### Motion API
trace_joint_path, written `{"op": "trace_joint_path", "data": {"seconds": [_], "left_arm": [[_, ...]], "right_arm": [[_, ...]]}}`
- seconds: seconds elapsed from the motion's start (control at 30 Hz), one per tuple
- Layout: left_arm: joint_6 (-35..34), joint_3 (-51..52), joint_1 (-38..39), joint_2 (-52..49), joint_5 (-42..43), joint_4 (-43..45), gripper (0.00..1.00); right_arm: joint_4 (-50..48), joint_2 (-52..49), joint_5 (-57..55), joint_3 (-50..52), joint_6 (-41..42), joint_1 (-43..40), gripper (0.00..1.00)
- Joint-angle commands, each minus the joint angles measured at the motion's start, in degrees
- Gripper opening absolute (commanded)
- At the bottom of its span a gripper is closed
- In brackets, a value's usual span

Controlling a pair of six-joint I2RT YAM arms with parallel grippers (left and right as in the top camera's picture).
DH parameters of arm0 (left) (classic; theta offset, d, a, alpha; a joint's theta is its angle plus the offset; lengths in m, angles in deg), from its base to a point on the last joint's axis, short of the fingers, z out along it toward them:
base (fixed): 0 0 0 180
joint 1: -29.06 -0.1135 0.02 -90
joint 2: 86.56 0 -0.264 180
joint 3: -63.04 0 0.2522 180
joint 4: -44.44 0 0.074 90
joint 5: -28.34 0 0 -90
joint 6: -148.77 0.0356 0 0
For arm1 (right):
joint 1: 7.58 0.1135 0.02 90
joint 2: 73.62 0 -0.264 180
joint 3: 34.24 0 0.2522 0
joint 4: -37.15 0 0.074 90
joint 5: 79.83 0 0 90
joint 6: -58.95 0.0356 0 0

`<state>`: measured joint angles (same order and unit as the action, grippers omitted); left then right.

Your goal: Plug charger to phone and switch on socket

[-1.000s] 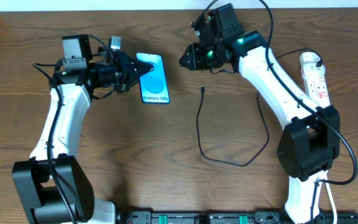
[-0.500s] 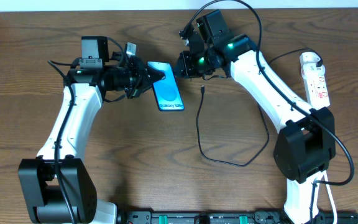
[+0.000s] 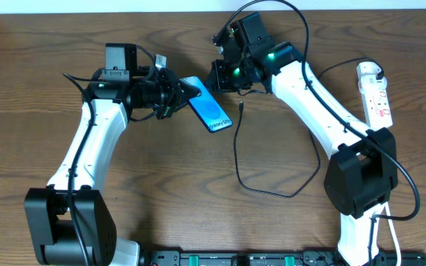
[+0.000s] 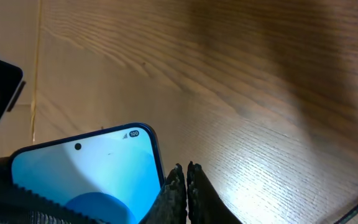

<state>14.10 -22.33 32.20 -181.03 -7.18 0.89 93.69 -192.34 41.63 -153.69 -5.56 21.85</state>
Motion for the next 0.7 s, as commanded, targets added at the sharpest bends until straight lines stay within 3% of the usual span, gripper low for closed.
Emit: {"op": "trace_joint_path", "data": {"seconds": [0.0, 0.23, 0.5, 0.67], "left_arm": [[-1.8, -0.2, 1.0, 0.0, -3.1, 2.5, 0.07], [-1.7, -0.2, 1.0, 0.0, -2.6, 3.3, 0.07], [-1.8, -0.2, 1.0, 0.0, -1.9, 3.3, 0.07], [-1.8, -0.2, 1.0, 0.0, 1.9, 6.6, 0.07]], "right_arm": [[1.8, 0.3, 8.5, -0.7, 1.2, 3.7, 0.06], [5.7, 0.2, 7.7, -0.6, -3.3, 3.5, 0.08], [5.9, -0.1, 9.6, -0.3, -4.5, 3.5, 0.01], [7.6, -0.3, 9.9, -0.3, -9.8, 3.5, 0.01]]}}
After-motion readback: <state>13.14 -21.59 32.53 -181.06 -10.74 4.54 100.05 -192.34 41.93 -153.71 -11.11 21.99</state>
